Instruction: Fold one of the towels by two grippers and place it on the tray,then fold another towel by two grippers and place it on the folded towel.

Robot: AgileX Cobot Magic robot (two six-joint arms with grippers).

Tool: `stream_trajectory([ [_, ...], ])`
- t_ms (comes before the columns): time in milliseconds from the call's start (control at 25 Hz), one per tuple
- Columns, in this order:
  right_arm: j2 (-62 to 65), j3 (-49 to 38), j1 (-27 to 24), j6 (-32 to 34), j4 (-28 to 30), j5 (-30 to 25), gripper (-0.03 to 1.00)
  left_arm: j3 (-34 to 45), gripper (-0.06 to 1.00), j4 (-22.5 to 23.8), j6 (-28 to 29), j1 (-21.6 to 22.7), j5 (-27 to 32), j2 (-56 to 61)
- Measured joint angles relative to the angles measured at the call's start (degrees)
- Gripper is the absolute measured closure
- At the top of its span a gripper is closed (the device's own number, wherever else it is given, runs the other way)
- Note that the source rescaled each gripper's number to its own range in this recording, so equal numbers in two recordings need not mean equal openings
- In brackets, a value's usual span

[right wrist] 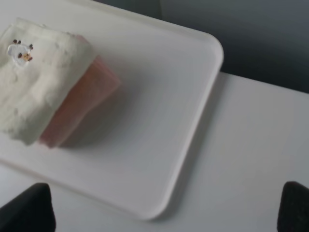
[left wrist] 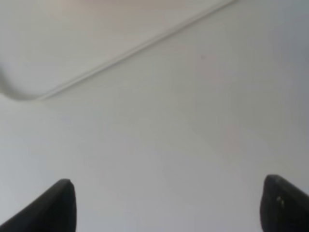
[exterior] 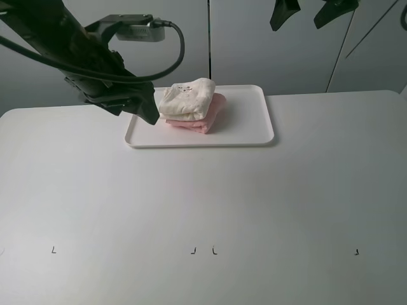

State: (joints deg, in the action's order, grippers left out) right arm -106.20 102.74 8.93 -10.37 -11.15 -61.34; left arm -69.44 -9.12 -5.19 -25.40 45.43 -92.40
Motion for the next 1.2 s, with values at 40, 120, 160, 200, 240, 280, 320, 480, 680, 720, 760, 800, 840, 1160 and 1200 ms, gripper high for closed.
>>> stream_trajectory([
  [40, 4.3, -4.9, 0.0, 0.0, 0.2, 1.0, -0.03, 2.2, -0.03, 0.0, 0.1, 0.7, -0.2, 2.7],
  [120, 12.5, -14.5, 0.1, -0.1, 0.7, 3.3, -0.03, 6.2, -0.03, 0.3, 0.4, 2.6, -1.0, 8.1],
  [160, 17.0, -19.9, 0.1, -0.1, 1.6, 4.8, -0.03, 8.2, -0.03, 0.4, 1.1, 3.3, -1.3, 10.4],
  [200, 21.6, -25.1, 0.1, 0.0, 2.2, 6.2, -0.03, 10.2, -0.03, 0.4, 1.7, 3.9, -1.4, 13.2],
  [240, 25.4, -30.0, 0.1, 0.2, 3.1, 7.1, -0.03, 12.0, -0.03, 0.4, 2.5, 4.4, -1.7, 15.9],
  [280, 29.7, -33.8, 0.1, 0.5, 3.6, 7.6, -0.03, 13.5, -0.03, 0.4, 3.2, 5.0, -1.7, 18.5],
  [320, 33.8, -37.9, 0.1, 0.7, 4.3, 7.8, -0.03, 15.1, -0.03, 0.9, 3.9, 5.2, -1.8, 20.5],
  [480, 47.8, -50.0, 0.1, 1.8, 5.1, 6.5, -0.03, 19.6, -0.03, 4.1, 7.7, 5.3, -0.3, 28.1],
  [680, 63.2, -58.6, 0.1, 3.5, 2.9, 1.6, -0.03, 23.5, -0.03, 5.4, 11.5, 5.3, 1.6, 35.2],
  [720, 66.3, -59.8, 0.1, 3.9, 2.3, 0.7, -0.03, 24.3, -0.03, 5.4, 11.7, 5.3, 1.8, 36.4],
  [760, 69.5, -61.0, 0.1, 4.1, 1.7, -0.4, -0.03, 25.2, -0.03, 5.4, 12.0, 5.3, 2.2, 37.9],
  [800, 72.0, -62.0, 0.1, 4.4, 1.6, -1.6, -0.03, 26.2, -0.03, 5.4, 12.1, 5.3, 2.4, 39.4],
  [840, 74.8, -62.7, 0.1, 5.0, 1.6, -2.9, -0.03, 26.9, -0.03, 5.4, 12.1, 5.3, 2.8, 41.0],
  [1160, 90.6, -64.1, 0.1, 7.8, 2.7, -7.7, -0.03, 33.9, -0.03, 5.6, 12.3, 5.3, 5.1, 55.2],
  [1200, 92.1, -64.1, 0.1, 7.9, 3.0, -7.8, -0.03, 34.7, -0.03, 5.6, 12.3, 5.3, 5.4, 57.5],
])
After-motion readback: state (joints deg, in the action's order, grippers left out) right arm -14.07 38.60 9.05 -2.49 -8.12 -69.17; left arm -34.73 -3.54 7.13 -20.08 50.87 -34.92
